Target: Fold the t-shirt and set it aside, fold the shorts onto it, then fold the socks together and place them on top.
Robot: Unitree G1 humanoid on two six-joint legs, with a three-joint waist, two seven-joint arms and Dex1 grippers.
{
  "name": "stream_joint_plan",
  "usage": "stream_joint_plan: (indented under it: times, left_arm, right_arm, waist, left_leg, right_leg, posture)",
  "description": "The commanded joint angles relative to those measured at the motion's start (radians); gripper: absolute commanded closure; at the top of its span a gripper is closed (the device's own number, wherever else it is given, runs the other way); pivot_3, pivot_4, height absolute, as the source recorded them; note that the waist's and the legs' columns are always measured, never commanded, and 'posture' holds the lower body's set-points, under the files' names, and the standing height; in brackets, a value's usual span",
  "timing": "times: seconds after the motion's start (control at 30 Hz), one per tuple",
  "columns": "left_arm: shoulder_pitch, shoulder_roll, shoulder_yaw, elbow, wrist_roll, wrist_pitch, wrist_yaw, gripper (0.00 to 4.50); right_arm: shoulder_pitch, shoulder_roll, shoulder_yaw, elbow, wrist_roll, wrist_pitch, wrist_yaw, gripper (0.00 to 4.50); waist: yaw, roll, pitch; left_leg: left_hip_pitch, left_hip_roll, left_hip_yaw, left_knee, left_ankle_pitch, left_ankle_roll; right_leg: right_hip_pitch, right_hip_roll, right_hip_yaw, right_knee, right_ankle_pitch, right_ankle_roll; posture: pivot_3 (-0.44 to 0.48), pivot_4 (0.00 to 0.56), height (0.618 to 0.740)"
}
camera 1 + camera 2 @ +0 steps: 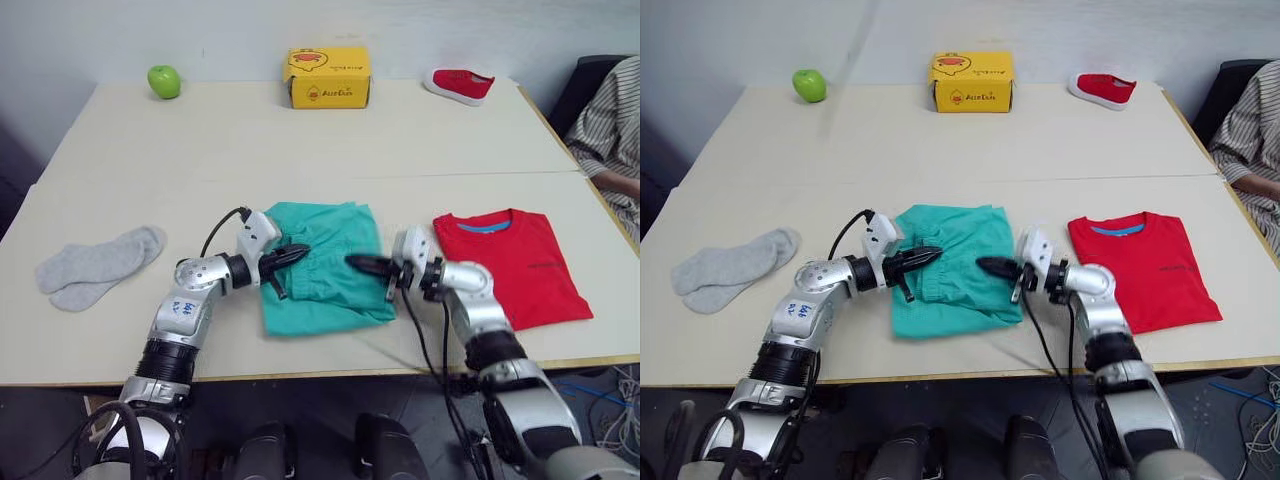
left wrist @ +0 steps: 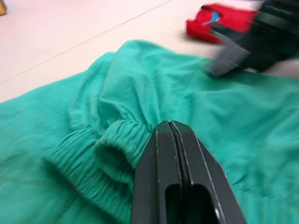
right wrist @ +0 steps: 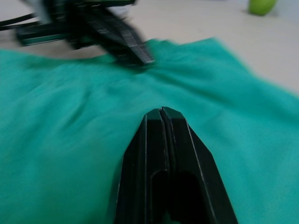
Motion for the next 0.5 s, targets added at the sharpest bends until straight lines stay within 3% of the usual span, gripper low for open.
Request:
stream_joint_plan:
  times: [0.03, 0.1, 0.23, 0.37, 0.43, 0.5]
  left_arm:
    - [-0.034, -0.025, -0.023, 0.061, 0.043, -0.029, 0.038, 4.5]
    - [-0.041, -0.029, -0.029, 0.076, 0.053, -0.04, 0.037, 4.5]
    - [-0.017, -0.018, -0.022, 0.071, 0.039, -0.06, 0.005, 4.5]
    - [0.015, -0.003, -0.017, 0.055, 0.021, -0.099, -0.045, 4.5]
    - [0.032, 0.007, -0.017, 0.049, 0.021, -0.117, -0.06, 4.5]
    - [0.043, 0.013, -0.019, 0.051, 0.028, -0.134, -0.066, 4.5]
  right_arm:
    - [0.083, -0.03, 0.031, -0.196, -0.005, 0.028, 0.005, 4.48]
    - [0.153, -0.072, 0.043, -0.321, 0.019, 0.096, 0.031, 4.48]
    - [0.268, -0.222, -0.011, -0.604, 0.156, 0.378, 0.068, 3.64]
    - [0.243, -0.319, -0.094, -0.65, 0.295, 0.713, 0.001, 2.25]
    - [0.178, -0.37, -0.111, -0.59, 0.352, 0.955, -0.029, 1.45]
    - [0.11, -0.387, -0.096, -0.499, 0.342, 1.057, -0.047, 0.78]
  waist:
    - [0.002, 0.0, 0.0]
    - [0.003, 0.0, 0.0]
    - [0.005, 0.0, 0.0]
    - [0.0, 0.0, 0.0]
    - [0.0, 0.0, 0.0]
    - [0.001, 0.0, 0.0]
  left_leg:
    - [0.0, 0.0, 0.0, 0.0, 0.0, 0.0]
    - [0.0, 0.0, -0.001, 0.0, 0.0, 0.0]
    - [0.0, 0.0, -0.002, 0.0, 0.0, 0.0]
    - [0.001, 0.001, -0.001, 0.001, 0.0, 0.0]
    - [0.002, 0.002, -0.001, 0.0, 0.0, 0.0]
    - [0.002, 0.003, -0.001, 0.0, 0.0, 0.0]
  right_leg:
    - [0.0, 0.0, 0.0, 0.0, 0.0, 0.0]
    - [0.0, 0.0, -0.001, 0.0, 0.0, 0.0]
    - [0.0, 0.0, -0.001, 0.0, 0.0, 0.0]
    - [0.0, 0.0, -0.001, -0.001, 0.0, 0.0]
    - [0.0, -0.001, -0.001, -0.001, 0.0, -0.001]
    - [0.0, -0.001, -0.002, 0.0, 0.0, -0.001]
  posture:
    - [0.0, 0.15, 0.74]
    - [0.0, 0.15, 0.74]
    - [0.0, 0.15, 0.74]
    - [0.0, 0.15, 0.74]
    - [0.0, 0.15, 0.74]
    - [0.0, 0.15, 0.74]
